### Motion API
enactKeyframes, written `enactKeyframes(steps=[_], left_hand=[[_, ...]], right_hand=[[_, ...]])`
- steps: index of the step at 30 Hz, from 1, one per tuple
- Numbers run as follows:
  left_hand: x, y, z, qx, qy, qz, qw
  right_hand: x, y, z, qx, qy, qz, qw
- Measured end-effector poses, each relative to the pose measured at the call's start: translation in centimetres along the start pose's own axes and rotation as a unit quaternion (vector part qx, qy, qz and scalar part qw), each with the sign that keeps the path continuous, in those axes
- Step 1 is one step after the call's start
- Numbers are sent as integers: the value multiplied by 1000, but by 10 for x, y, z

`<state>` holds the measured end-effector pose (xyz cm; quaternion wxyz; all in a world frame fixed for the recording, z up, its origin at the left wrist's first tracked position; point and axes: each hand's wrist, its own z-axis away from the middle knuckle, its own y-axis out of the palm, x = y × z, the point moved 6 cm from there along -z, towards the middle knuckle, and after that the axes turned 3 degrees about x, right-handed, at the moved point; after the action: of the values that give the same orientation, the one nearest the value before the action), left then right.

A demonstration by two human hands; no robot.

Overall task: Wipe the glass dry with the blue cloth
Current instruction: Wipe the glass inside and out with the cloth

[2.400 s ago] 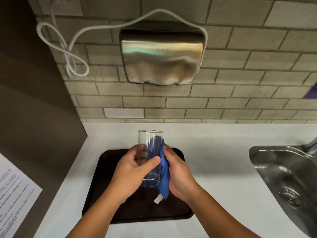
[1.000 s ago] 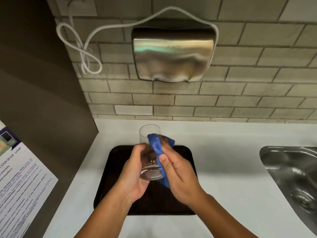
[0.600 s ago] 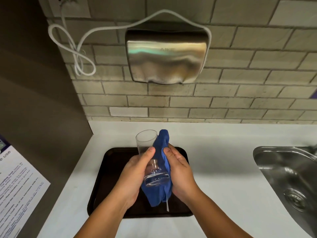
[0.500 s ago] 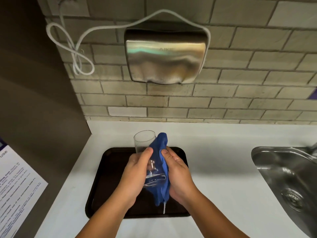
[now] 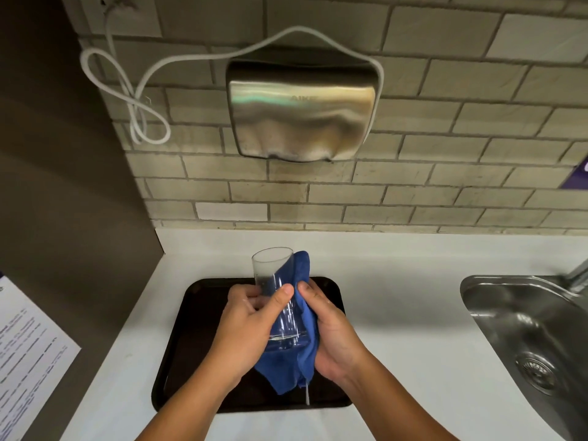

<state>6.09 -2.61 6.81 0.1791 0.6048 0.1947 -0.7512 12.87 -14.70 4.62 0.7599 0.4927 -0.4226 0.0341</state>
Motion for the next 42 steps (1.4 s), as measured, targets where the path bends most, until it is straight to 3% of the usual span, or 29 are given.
enactKeyframes(steps=[4,8,12,17,28,36,42], left_hand=[[6,-7,-2,1,-9,-33,999],[16,-9,-7,34,-66,3,997],[16,-10,-3,38,-71,37,996],[10,-7,-2,64,-32,84,994],[3,0,-11,87,142,-2,986],[21,-2,-26,73,151,-16,986],[26,-19,-40,8,148,-34,988]], right_hand=[[-4,-5,-2,1,-1,14,1000],[-9,-10,-3,-18,-18,81,996],[-12,-10,-5,-32,-23,121,992],[-6,-12,-6,-45,33,111,992],[-23,-22,-12,-50,94,-47,993],[-32,-44,-8,-102,98,2,990],[-26,-57,5,-161,118,-12,980]])
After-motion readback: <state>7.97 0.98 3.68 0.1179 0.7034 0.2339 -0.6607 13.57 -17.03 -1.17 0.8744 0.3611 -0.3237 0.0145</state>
